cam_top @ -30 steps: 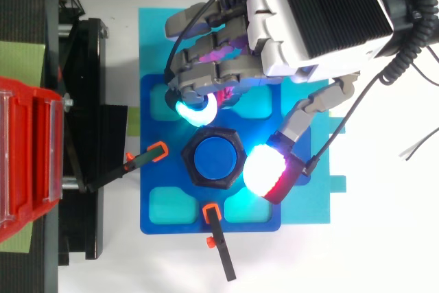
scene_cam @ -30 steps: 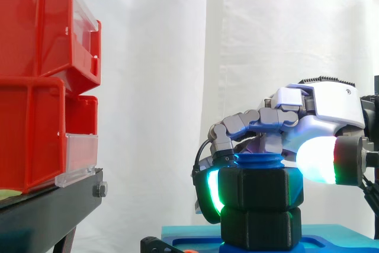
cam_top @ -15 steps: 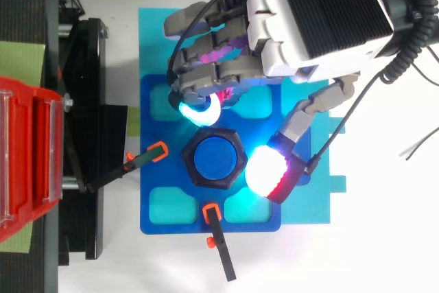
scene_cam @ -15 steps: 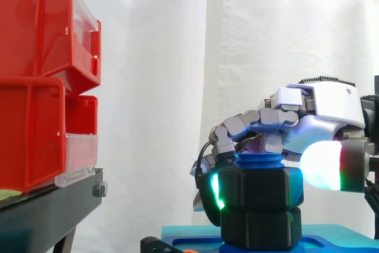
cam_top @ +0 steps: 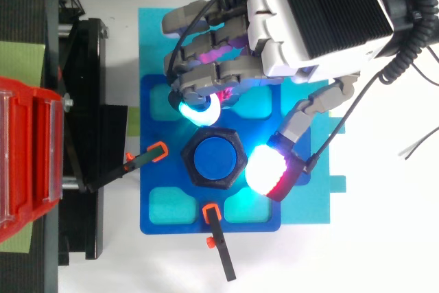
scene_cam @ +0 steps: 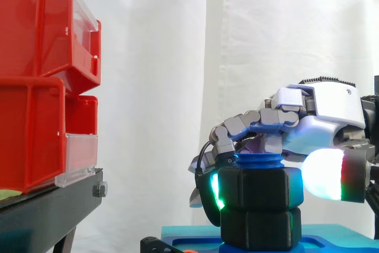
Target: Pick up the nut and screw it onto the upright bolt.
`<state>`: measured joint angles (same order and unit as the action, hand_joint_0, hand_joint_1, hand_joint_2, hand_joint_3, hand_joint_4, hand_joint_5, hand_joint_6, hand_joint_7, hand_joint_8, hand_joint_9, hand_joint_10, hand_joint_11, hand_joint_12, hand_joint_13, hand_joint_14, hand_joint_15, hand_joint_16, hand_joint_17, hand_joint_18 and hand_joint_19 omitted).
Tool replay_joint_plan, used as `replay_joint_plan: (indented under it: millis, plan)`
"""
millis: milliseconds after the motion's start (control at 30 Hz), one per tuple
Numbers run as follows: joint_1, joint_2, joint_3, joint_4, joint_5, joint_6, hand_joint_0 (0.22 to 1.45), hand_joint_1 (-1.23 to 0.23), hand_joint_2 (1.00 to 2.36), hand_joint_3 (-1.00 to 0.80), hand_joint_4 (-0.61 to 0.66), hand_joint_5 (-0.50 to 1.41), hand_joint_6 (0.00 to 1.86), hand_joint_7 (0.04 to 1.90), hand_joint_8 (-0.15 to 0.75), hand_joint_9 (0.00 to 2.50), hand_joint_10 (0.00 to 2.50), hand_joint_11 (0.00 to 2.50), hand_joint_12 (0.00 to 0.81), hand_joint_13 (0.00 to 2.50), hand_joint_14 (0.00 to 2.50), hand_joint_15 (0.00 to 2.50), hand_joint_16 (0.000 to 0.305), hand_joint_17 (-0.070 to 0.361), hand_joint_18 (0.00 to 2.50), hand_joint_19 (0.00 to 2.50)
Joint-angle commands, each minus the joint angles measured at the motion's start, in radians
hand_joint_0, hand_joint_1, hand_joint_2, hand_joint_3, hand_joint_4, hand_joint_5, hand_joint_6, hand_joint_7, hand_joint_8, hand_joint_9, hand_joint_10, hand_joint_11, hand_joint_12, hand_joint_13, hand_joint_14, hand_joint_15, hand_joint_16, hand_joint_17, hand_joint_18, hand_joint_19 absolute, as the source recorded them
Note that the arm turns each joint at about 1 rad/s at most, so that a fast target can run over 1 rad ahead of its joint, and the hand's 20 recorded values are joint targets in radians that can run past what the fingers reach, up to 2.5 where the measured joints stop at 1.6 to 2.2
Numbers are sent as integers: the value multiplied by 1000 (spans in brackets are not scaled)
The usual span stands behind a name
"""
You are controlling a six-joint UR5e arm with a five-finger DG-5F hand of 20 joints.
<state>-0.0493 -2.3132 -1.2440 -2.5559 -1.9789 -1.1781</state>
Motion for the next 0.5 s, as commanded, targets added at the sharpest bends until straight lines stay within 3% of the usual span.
replay_joint_plan:
  millis: [0,467]
  plan:
    - [0,0,0,0,0,0,504,-684,1000,-500,128,43,503,1276,218,1370,0,84,207,655,0,0,20,46,316,0]
    - [0,0,0,3,0,0,456,-605,1000,-500,105,76,502,1297,212,1452,2,54,212,714,0,0,21,48,386,0]
